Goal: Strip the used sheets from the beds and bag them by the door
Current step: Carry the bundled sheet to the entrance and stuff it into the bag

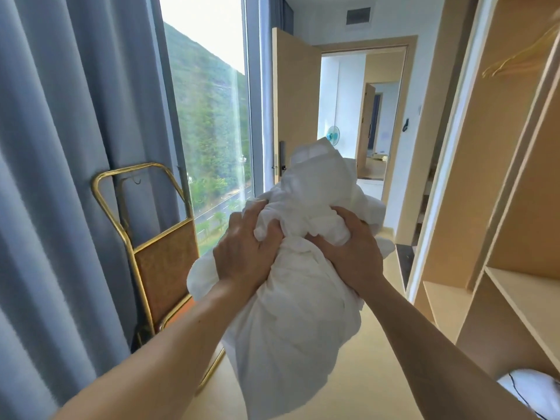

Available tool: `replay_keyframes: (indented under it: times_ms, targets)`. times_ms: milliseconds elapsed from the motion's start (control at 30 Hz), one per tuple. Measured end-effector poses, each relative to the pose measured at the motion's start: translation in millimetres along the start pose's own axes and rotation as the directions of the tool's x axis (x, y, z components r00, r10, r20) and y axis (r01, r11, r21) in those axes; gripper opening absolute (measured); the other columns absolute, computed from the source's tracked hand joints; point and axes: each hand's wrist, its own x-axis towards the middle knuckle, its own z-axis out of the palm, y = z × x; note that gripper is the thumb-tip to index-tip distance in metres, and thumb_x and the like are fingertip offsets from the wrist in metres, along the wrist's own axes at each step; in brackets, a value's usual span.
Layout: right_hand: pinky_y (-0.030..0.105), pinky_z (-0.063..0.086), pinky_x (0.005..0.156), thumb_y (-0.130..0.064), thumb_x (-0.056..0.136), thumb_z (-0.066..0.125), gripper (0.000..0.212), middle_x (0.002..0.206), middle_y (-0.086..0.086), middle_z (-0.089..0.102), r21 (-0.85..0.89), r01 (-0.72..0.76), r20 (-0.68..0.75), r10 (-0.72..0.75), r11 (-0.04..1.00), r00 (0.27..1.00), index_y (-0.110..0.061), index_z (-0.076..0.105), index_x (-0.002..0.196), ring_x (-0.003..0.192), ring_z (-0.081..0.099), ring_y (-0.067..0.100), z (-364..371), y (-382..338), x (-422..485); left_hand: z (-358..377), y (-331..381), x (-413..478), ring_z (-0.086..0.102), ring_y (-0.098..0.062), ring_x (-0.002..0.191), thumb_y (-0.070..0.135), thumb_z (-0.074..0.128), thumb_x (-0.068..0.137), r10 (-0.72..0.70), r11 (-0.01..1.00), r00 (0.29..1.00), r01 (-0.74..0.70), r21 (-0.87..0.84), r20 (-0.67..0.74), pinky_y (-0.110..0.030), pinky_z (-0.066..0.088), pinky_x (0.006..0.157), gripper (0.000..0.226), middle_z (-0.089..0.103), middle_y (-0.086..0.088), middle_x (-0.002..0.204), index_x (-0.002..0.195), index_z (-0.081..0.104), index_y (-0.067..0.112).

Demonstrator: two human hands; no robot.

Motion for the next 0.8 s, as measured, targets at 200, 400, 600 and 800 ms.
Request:
replay_keyframes:
  times_ms: [200, 400, 600, 800]
  targets:
    - [0.032, 0.04, 0.087, -0.09, 0.051, 0.053, 0.083, 0.119, -0.013, 0.058, -0.026, 0.023, -0.046, -0.024, 0.999, 0.999, -0.051, 0.047, 0.125, 0.108, 0.054, 0.013, 15, 51, 122, 93, -7, 98, 0.063, -0.031, 0.096, 0.072, 0.022, 0.082, 0.011, 1.0, 1.0, -0.011, 0.001, 0.005, -0.038, 0.046, 0.074, 0.058, 0.057, 0.001, 0.121, 0.133, 0.042, 0.052]
    - [0.032, 0.041, 0.082, -0.085, 0.052, 0.061, 0.07, 0.105, -0.027, 0.054, -0.011, -0.01, -0.05, 0.009, 1.0, 0.999, -0.06, 0.045, 0.115, 0.1, 0.053, 0.008, 46, 103, 218, 182, -41, 176, 0.063, -0.03, 0.091, 0.07, 0.025, 0.081, -0.011, 1.0, 1.0, 0.012, -0.025, 0.029, -0.035, 0.037, 0.07, 0.051, 0.055, 0.004, 0.113, 0.128, 0.039, 0.057]
    - [0.032, 0.044, 0.081, -0.084, 0.052, 0.064, 0.058, 0.101, -0.031, 0.054, -0.048, -0.004, -0.1, -0.001, 0.999, 0.995, -0.068, 0.044, 0.105, 0.097, 0.055, 0.007, 92, 159, 323, 283, -89, 267, 0.063, -0.028, 0.093, 0.067, 0.027, 0.077, 0.006, 0.996, 0.998, 0.0, -0.092, 0.058, -0.033, 0.036, 0.073, 0.052, 0.055, 0.006, 0.116, 0.127, 0.038, 0.057]
    - [0.028, 0.042, 0.073, -0.087, 0.05, 0.063, 0.057, 0.096, -0.04, 0.051, -0.076, -0.033, -0.21, 0.017, 0.997, 0.978, -0.071, 0.044, 0.102, 0.088, 0.053, -0.004, 120, 203, 426, 377, -114, 363, 0.062, -0.024, 0.094, 0.066, 0.028, 0.077, 0.057, 0.985, 0.993, -0.039, -0.168, 0.104, -0.032, 0.034, 0.074, 0.052, 0.055, 0.007, 0.117, 0.127, 0.04, 0.059]
